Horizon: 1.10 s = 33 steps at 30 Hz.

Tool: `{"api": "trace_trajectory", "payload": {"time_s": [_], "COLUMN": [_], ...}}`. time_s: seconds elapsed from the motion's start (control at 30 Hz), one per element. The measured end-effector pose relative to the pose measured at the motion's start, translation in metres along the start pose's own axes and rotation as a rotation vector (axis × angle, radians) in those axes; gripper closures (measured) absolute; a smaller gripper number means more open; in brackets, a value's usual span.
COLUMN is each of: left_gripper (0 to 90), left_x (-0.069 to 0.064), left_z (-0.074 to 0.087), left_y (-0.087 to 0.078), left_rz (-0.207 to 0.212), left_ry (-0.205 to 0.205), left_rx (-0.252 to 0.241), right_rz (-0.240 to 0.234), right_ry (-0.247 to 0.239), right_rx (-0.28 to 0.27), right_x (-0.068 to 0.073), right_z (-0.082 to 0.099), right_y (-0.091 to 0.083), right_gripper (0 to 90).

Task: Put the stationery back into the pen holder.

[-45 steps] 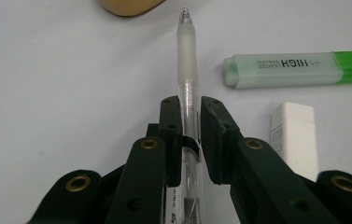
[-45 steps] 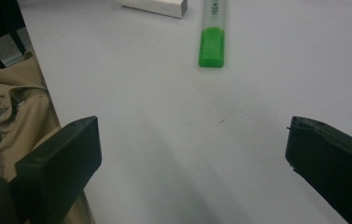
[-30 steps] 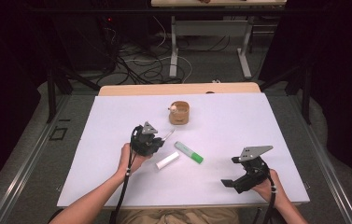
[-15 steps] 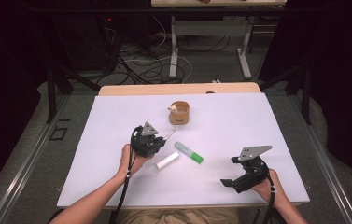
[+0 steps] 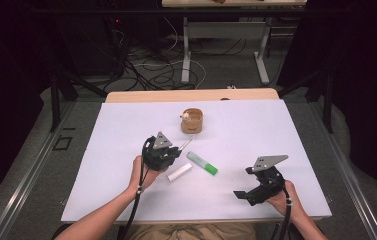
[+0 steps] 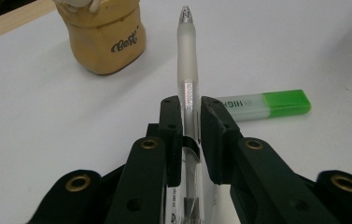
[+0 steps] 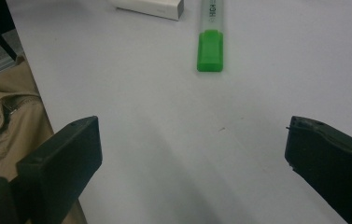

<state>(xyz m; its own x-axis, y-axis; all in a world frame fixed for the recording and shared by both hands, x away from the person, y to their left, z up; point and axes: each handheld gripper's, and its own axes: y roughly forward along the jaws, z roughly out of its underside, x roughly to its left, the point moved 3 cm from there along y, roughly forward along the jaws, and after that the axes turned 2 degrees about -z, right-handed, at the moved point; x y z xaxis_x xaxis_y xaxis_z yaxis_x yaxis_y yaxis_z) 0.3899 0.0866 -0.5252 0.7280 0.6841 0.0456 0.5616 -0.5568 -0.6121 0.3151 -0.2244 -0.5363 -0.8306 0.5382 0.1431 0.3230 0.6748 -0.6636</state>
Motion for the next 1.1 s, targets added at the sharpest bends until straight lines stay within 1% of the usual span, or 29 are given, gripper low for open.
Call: {"api": "trace_trajectory", "payload": {"time_s": [0.03, 0.07, 0.13, 0.17, 0.2, 0.23, 0.27, 0.3, 0.37, 0.4, 0.43, 0.47, 0.5, 0.53, 0.57, 0.6, 0.63, 0.67, 0.7, 0.73, 0.8, 0.83, 0.87, 0.9, 0.93, 0.97, 1.0, 1.07, 1.1], "left_gripper": [79.7, 79.8, 79.8, 79.7, 79.7, 79.7, 79.8, 79.8, 79.8, 79.7, 79.7, 79.8, 79.7, 79.7, 79.8, 79.7, 79.7, 79.7, 79.7, 79.7, 79.7, 79.7, 79.7, 79.7, 79.7, 79.7, 79.8, 79.7, 79.7], "left_x": [-0.001, -0.002, -0.004, -0.004, -0.005, -0.006, -0.008, -0.008, -0.01, -0.01, -0.011, -0.012, -0.012, -0.012, -0.013, -0.013, -0.014, -0.015, -0.016, -0.016, -0.017, -0.017, -0.018, -0.018, -0.018, -0.018, -0.019, -0.02, -0.02], "left_z": [0.0, -0.001, -0.001, -0.001, -0.002, -0.002, -0.002, -0.002, -0.003, -0.003, -0.003, -0.002, -0.003, -0.003, -0.003, -0.003, -0.003, -0.003, -0.003, -0.003, -0.003, -0.004, -0.004, -0.004, -0.004, -0.004, -0.004, -0.004, -0.004], "left_y": [-0.001, -0.001, -0.001, 0.0, 0.0, 0.001, 0.001, 0.001, 0.001, 0.002, 0.003, 0.003, 0.003, 0.004, 0.004, 0.004, 0.004, 0.003, 0.004, 0.003, 0.004, 0.004, 0.005, 0.005, 0.004, 0.004, 0.005, 0.005, 0.005], "left_rz": [0.007, -0.001, 0.0, -0.002, 0.001, 0.003, 0.006, 0.002, 0.009, 0.008, 0.01, 0.011, 0.011, 0.009, 0.01, 0.013, 0.012, 0.013, 0.011, 0.017, 0.013, 0.018, 0.01, 0.008, 0.009, 0.011, 0.005, 0.003, 0.0], "left_ry": [-0.001, 0.0, -0.003, 0.004, 0.004, 0.004, 0.003, 0.005, 0.008, 0.005, 0.007, 0.001, 0.009, 0.01, 0.011, 0.015, 0.015, 0.009, 0.006, 0.013, 0.015, 0.018, 0.01, 0.012, 0.009, 0.006, -0.001, -0.001, -0.003], "left_rx": [0.003, -0.008, -0.013, -0.017, -0.015, -0.018, -0.014, -0.019, -0.016, -0.025, -0.023, -0.021, -0.018, -0.026, -0.028, -0.025, -0.025, -0.022, -0.026, -0.019, -0.037, -0.028, -0.044, -0.044, -0.045, -0.047, -0.059, -0.056, -0.059], "right_rz": [0.003, 0.008, 0.008, 0.024, 0.012, 0.012, 0.029, 0.025, 0.017, 0.026, 0.027, 0.023, 0.025, 0.016, 0.019, 0.031, 0.038, 0.046, 0.046, 0.05, 0.062, 0.062, 0.067, 0.07, 0.07, 0.067, 0.065, 0.077, 0.082], "right_ry": [-0.005, 0.006, 0.016, 0.032, 0.026, 0.026, 0.039, 0.046, 0.042, 0.052, 0.056, 0.061, 0.062, 0.06, 0.056, 0.065, 0.06, 0.058, 0.058, 0.058, 0.062, 0.062, 0.059, 0.061, 0.049, 0.052, 0.049, 0.056, 0.049], "right_rx": [0.007, 0.001, 0.001, -0.01, -0.011, -0.011, -0.028, -0.024, -0.022, -0.035, -0.037, -0.045, -0.056, -0.054, -0.068, -0.065, -0.057, -0.074, -0.074, -0.079, -0.097, -0.097, -0.09, -0.087, -0.072, -0.062, -0.037, -0.071, -0.093], "right_x": [-0.001, 0.0, -0.002, -0.001, -0.002, -0.002, -0.002, -0.002, -0.003, -0.003, -0.004, -0.004, -0.005, -0.005, -0.007, -0.007, -0.009, -0.009, -0.009, -0.01, -0.012, -0.012, -0.012, -0.013, -0.014, -0.014, -0.014, -0.013, -0.013], "right_z": [-0.001, -0.001, -0.004, -0.006, -0.007, -0.007, -0.011, -0.013, -0.015, -0.017, -0.019, -0.021, -0.023, -0.024, -0.026, -0.028, -0.031, -0.032, -0.032, -0.034, -0.039, -0.039, -0.041, -0.042, -0.043, -0.045, -0.046, -0.05, -0.053], "right_y": [0.0, 0.002, 0.004, 0.005, 0.006, 0.006, 0.01, 0.012, 0.013, 0.016, 0.017, 0.019, 0.021, 0.022, 0.024, 0.025, 0.028, 0.03, 0.03, 0.032, 0.037, 0.037, 0.039, 0.041, 0.043, 0.045, 0.045, 0.046, 0.046], "right_gripper": [3.3, 3.3, 2.8, 2.7, 2.6, 2.6, 1.7, 1.1, 0.1, 0.0, 0.0, 0.0, 0.0, 0.0, 0.0, 0.0, 0.0, 0.0, 0.0, 0.0, 0.0, 0.0, 0.0, 0.0, 0.0, 0.0, 0.7, 1.0, 0.6]}}
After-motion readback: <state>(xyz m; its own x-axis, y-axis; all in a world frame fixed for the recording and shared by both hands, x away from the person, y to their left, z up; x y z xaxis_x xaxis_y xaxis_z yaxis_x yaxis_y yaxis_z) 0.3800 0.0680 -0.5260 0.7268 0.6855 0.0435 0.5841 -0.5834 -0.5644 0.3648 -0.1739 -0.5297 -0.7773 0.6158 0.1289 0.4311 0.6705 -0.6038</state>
